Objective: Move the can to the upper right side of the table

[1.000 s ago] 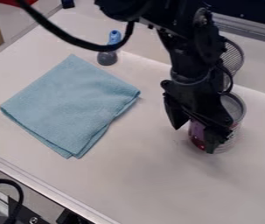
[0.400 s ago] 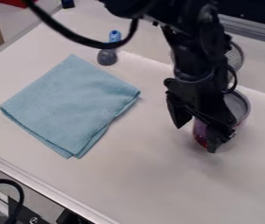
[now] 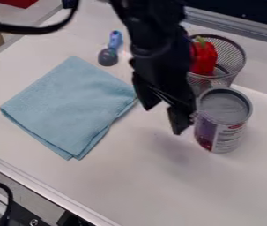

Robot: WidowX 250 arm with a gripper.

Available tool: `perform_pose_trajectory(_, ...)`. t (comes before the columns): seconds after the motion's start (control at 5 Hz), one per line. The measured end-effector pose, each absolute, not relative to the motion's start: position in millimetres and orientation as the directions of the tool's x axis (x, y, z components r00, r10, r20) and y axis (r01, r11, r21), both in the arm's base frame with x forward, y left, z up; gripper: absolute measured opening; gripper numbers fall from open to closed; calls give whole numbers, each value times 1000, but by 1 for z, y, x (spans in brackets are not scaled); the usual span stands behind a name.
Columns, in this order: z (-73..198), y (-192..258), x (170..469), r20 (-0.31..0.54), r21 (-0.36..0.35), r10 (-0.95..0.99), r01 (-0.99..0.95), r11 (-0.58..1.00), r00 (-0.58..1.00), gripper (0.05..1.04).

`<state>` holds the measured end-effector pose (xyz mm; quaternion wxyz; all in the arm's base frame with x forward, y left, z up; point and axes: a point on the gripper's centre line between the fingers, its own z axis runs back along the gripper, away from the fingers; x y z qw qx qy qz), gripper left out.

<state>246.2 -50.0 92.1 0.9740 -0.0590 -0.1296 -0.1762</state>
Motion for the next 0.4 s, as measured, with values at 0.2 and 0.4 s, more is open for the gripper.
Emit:
perform_pose_trajectory(0.2,93,-28,235,276,-59,-334,362,930,902,997)
perform_pose_trajectory(0.4,101,-7,236,365,-88,-188,235,968,912,997)
